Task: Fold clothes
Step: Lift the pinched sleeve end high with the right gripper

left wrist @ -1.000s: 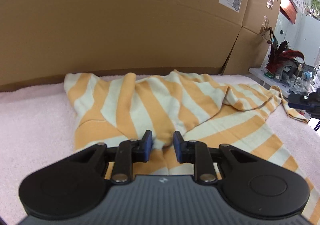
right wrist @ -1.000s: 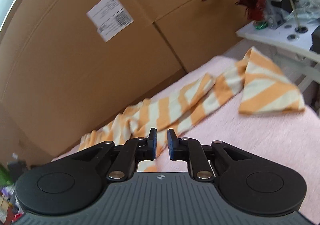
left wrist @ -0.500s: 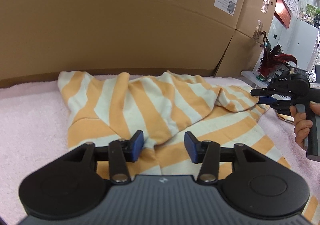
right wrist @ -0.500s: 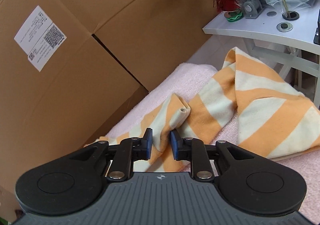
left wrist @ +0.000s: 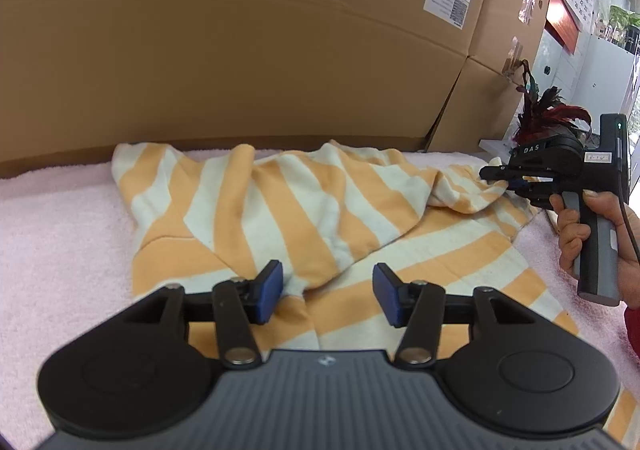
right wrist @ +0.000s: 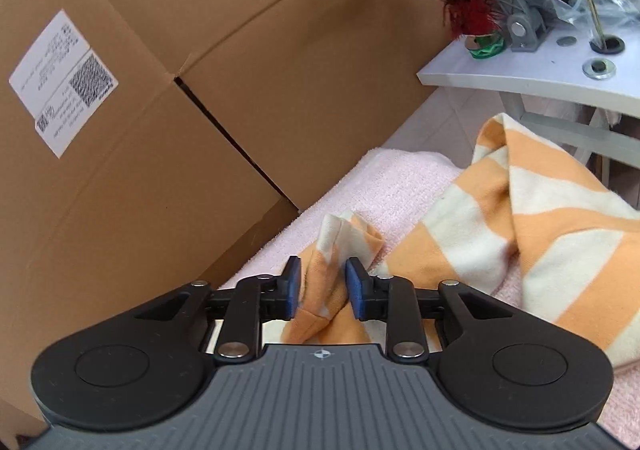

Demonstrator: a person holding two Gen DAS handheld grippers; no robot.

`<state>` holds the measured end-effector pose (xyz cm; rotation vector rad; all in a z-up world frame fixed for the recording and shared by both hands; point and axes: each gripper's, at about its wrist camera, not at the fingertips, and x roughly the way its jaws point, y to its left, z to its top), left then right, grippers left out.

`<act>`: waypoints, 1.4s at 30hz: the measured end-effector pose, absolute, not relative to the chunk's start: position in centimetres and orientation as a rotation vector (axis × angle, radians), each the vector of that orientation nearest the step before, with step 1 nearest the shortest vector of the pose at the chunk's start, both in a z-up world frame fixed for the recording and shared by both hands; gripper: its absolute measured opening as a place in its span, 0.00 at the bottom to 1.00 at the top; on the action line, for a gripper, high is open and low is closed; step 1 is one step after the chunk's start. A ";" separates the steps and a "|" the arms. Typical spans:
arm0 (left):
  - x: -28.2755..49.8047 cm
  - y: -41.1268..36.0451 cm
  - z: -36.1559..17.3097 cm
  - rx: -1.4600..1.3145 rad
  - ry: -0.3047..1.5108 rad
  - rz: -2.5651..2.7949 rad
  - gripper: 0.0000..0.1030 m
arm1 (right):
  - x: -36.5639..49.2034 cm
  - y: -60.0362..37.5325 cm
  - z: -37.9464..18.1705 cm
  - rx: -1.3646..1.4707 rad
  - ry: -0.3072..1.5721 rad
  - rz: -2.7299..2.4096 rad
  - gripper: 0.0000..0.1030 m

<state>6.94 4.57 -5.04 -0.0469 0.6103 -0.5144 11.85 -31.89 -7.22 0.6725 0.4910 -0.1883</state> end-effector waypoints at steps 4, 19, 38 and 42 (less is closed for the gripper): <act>6.9 4.5 -5.0 -0.042 0.611 -0.515 0.54 | 11.7 -32.0 -6.5 0.645 0.482 -0.171 0.08; 9.6 5.9 -1.9 0.027 0.613 -0.515 0.36 | 10.2 -35.2 -2.1 0.679 0.286 -0.151 0.08; 14.8 6.0 -3.5 0.129 0.674 -0.389 0.23 | 6.5 -37.0 -3.2 0.865 0.131 -0.147 0.07; 14.7 5.5 -2.4 0.115 0.650 -0.440 0.22 | 5.9 -36.7 -3.5 0.868 0.127 -0.125 0.07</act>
